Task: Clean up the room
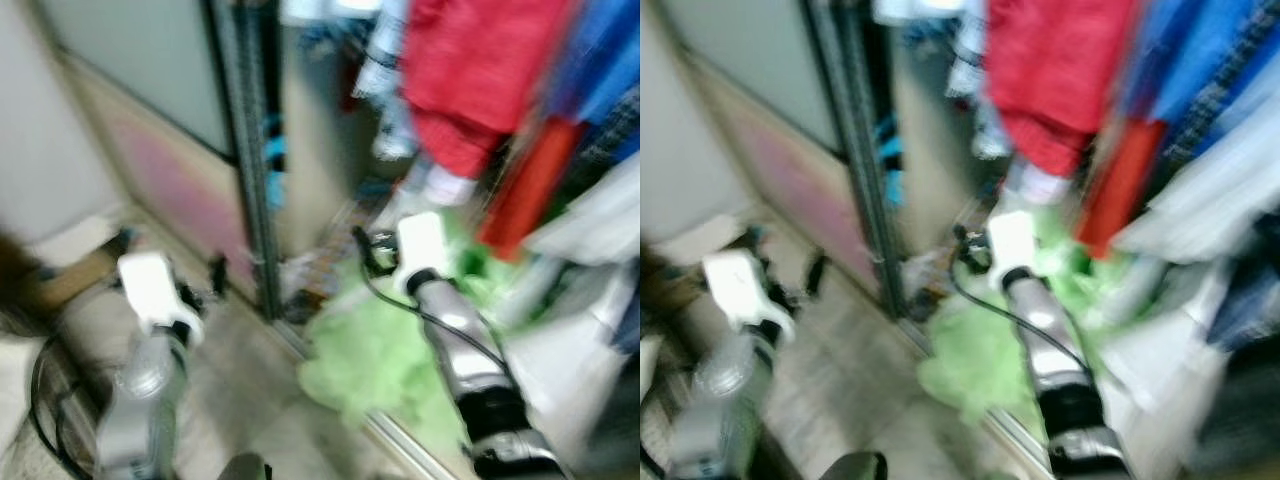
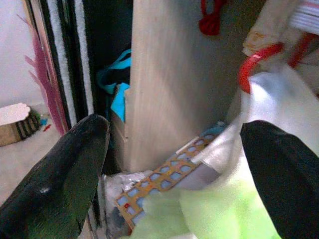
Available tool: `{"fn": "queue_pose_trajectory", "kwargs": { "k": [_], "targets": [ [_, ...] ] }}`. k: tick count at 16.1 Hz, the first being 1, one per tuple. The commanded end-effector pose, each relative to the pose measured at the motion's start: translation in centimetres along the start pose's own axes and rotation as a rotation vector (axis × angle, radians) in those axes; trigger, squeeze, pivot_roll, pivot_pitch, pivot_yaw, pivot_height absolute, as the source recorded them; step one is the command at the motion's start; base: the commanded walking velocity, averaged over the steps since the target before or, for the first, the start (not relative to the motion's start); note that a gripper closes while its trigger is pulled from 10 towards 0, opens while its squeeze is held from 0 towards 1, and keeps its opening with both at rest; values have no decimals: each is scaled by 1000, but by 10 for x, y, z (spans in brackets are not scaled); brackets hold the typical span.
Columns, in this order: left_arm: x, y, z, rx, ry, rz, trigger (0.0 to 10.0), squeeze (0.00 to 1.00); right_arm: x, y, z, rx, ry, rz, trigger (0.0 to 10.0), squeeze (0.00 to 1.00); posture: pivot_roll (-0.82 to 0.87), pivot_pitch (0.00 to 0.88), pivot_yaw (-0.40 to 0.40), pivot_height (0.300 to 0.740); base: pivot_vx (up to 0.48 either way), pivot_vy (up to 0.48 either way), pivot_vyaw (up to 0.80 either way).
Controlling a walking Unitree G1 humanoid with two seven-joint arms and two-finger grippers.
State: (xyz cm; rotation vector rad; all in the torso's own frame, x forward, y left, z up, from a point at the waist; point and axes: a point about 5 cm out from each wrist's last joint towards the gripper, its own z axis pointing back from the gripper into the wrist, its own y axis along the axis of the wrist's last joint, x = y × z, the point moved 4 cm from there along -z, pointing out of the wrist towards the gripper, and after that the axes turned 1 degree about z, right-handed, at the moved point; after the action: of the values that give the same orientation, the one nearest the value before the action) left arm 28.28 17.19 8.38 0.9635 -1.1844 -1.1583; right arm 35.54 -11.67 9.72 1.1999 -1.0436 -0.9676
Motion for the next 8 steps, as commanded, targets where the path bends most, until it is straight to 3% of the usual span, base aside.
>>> {"fn": "queue_pose_trajectory", "kwargs": {
  "k": [1, 2, 3, 4, 8],
  "targets": [
    [3, 10, 0, 21, -32, -67, 10000, 0, -5, 4, -2, 16, 8, -30, 10000, 0, -28, 0, -33, 740, 0, 0, 0],
    [8, 14, 1, 37, -52, -102, 10000, 0, -1, 4, -2, 19, -2, -38, 10000, 0, -20, 0, -33, 740, 0, 0, 0],
    [8, 22, 2, 92, -44, -126, 10000, 0, 15, -4, 2, -13, -77, -73, 10000, 0, -9, 0, -26, 740, 0, 0, 0],
    [4, 24, 5, 112, -27, -135, 10000, 0, 21, -6, 5, -20, -96, -83, 10000, 0, -9, 0, -24, 740, 0, 0, 0],
    [5, 5, 9, 37, -21, -128, 10000, 0, 20, -10, 13, -21, -99, -81, 10000, 0, -32, 0, -2, 740, 0, 0, 0]
  ]
}}
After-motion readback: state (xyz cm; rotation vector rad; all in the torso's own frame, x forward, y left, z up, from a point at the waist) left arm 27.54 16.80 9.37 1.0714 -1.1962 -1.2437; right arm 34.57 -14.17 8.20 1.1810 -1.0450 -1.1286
